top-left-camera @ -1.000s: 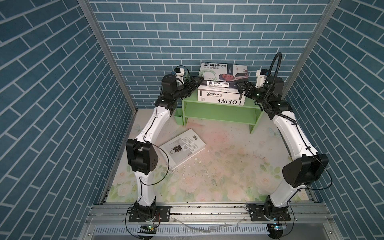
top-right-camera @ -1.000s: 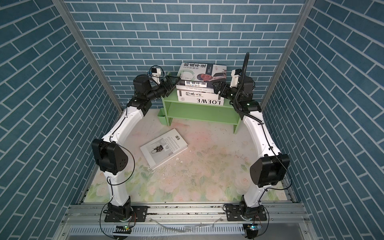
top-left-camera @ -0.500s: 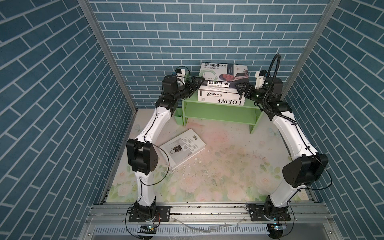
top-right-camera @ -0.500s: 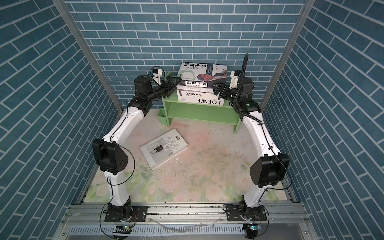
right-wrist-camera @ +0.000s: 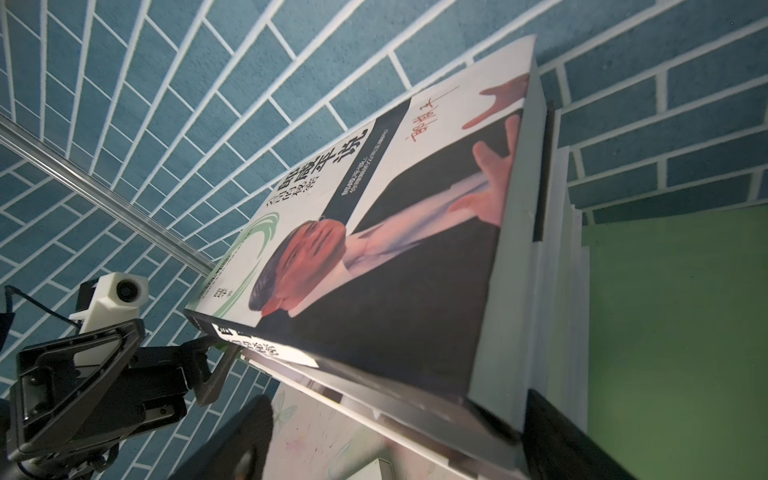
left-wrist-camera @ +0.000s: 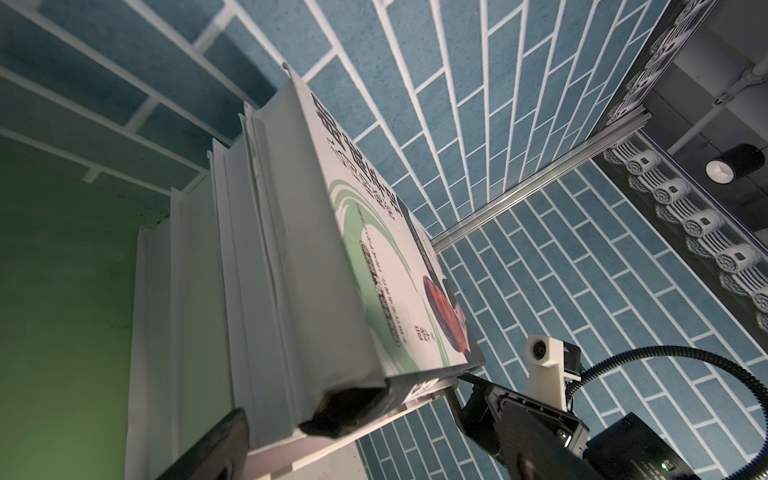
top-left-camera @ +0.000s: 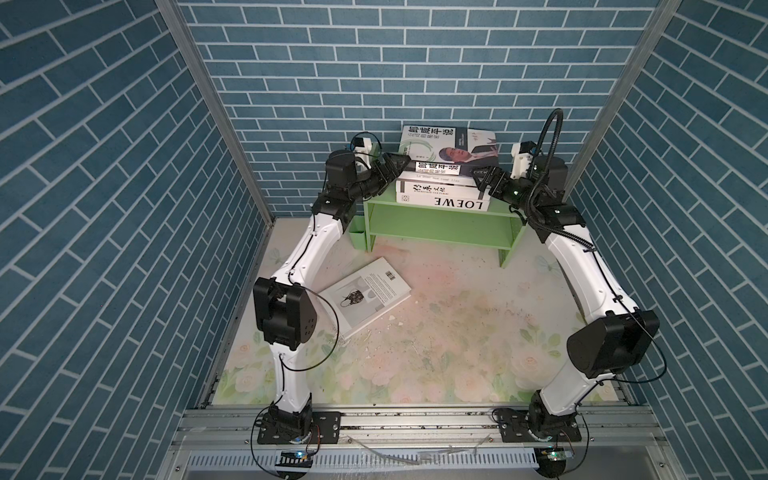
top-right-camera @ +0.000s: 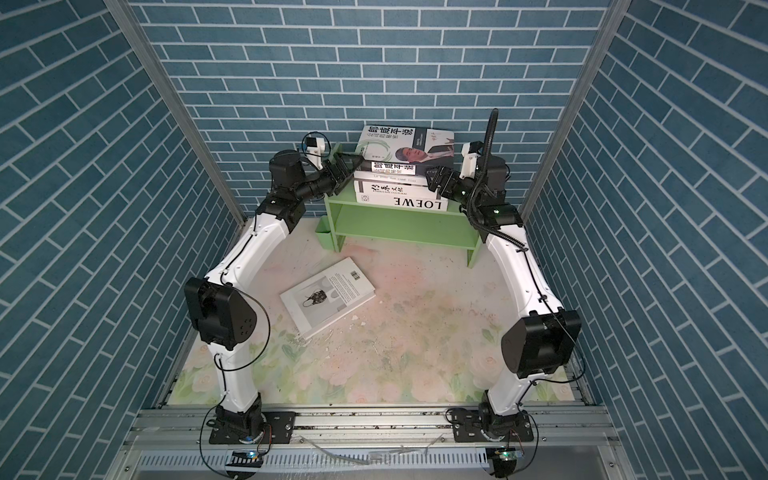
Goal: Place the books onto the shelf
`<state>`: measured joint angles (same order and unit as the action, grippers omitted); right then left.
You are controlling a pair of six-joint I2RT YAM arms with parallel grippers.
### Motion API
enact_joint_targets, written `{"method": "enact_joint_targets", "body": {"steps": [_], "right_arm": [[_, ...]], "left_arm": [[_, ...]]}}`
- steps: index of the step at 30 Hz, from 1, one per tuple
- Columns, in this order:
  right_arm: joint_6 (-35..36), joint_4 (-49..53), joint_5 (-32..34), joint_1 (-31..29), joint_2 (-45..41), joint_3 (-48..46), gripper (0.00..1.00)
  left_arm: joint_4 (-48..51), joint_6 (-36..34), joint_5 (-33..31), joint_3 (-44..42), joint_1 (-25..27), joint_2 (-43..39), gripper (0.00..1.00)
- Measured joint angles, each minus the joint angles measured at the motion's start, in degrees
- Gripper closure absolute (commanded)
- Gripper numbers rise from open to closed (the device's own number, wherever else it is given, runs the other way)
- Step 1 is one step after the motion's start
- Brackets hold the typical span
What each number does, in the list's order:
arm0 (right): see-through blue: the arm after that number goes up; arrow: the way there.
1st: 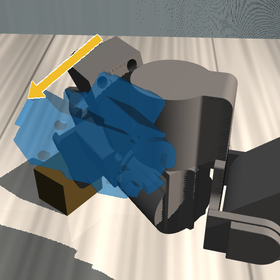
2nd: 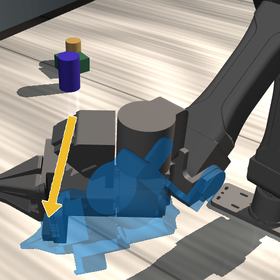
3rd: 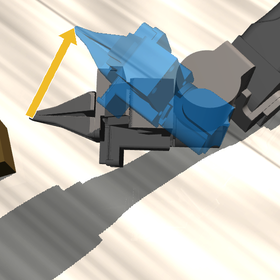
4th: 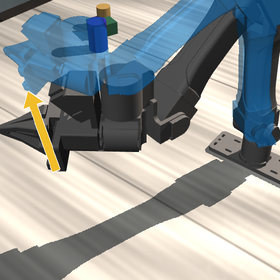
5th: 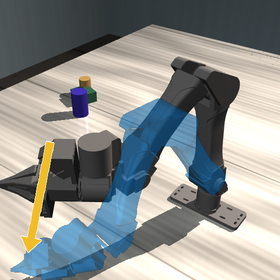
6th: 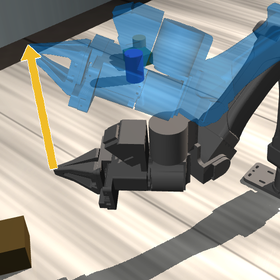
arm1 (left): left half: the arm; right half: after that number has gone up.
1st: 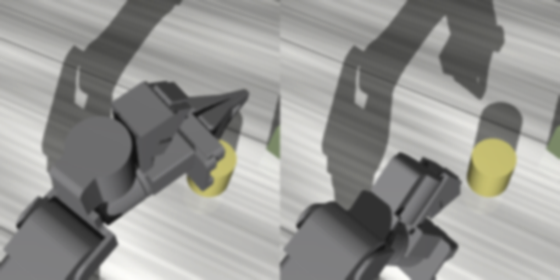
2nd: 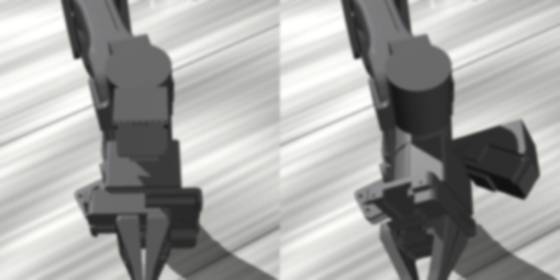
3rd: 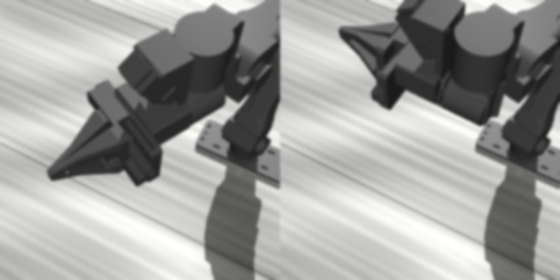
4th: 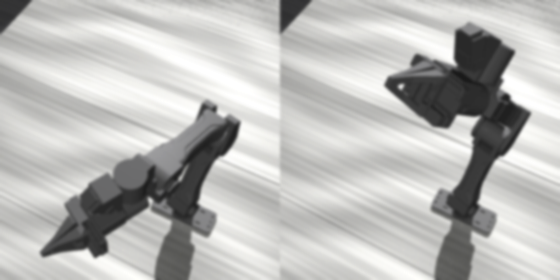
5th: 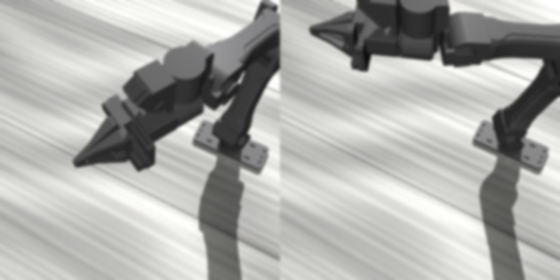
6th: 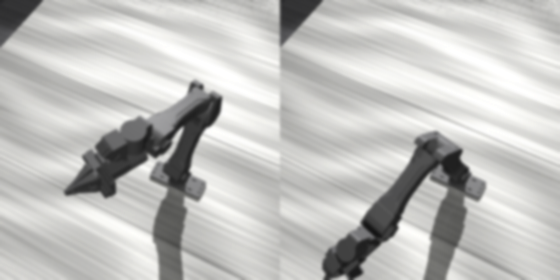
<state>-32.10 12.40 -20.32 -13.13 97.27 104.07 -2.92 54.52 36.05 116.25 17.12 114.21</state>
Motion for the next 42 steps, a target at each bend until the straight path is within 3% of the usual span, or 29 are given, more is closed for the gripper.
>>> {"method": "enact_joint_targets", "body": {"steps": [33,42], "right_arm": [[0.04,-0.15,0.79,0.00,-1.20,-1.07,0.07],[1.57,4.37,6.01,0.00,-6.47,-1.81,0.07]], "left_arm": [[-0.59,-1.09,-0.50,-3.76,-0.07,-2.56,0.00],[2.14,-4.98,-1.77,-9.55,-1.14,-9.97,0.00]]}}
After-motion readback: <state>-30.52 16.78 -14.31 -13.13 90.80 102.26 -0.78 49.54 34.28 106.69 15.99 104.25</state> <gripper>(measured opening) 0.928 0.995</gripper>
